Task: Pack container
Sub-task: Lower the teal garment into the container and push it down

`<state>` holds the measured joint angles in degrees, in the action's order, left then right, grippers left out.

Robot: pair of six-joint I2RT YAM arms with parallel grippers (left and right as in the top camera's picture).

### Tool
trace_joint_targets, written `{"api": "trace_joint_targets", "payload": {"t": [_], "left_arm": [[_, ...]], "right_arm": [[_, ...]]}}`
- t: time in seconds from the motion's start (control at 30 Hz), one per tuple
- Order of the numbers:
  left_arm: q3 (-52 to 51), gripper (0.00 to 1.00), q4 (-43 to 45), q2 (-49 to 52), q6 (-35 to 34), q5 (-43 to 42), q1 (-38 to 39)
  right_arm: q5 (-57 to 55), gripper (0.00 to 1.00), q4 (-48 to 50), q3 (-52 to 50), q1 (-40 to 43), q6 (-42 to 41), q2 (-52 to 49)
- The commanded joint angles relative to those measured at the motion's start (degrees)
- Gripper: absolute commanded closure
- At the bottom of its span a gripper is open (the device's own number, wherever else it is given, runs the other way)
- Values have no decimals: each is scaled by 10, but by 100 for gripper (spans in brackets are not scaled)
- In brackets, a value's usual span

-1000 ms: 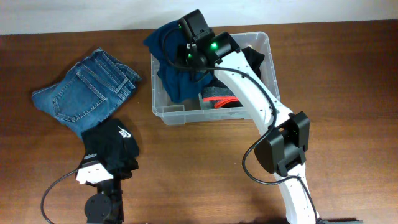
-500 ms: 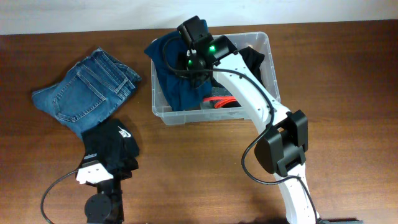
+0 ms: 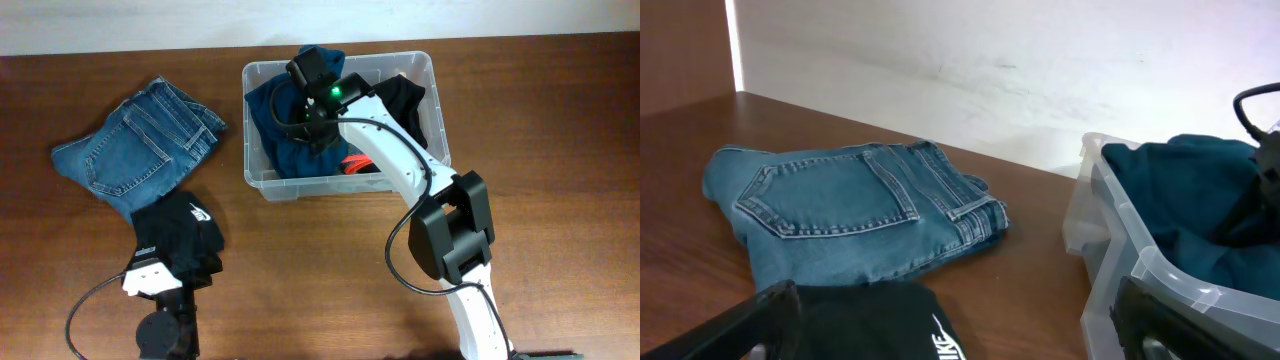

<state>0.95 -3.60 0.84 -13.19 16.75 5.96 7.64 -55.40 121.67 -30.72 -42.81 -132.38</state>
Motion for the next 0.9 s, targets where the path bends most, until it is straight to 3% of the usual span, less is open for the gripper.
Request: {"api": "trace_joint_targets", "payload": {"t": [0.0,0.27,0.87], "left_arm": [[-4,1,1,-5,7,0,-3],[-4,1,1,-5,7,0,-3],[-4,0,1,-5,7,0,-3]], "right_arm": [[35,96,20,-7,-8,-12,7],[76,96,51,-7,-8,-12,7],[14,96,46,-58,-34,-10,7]]}}
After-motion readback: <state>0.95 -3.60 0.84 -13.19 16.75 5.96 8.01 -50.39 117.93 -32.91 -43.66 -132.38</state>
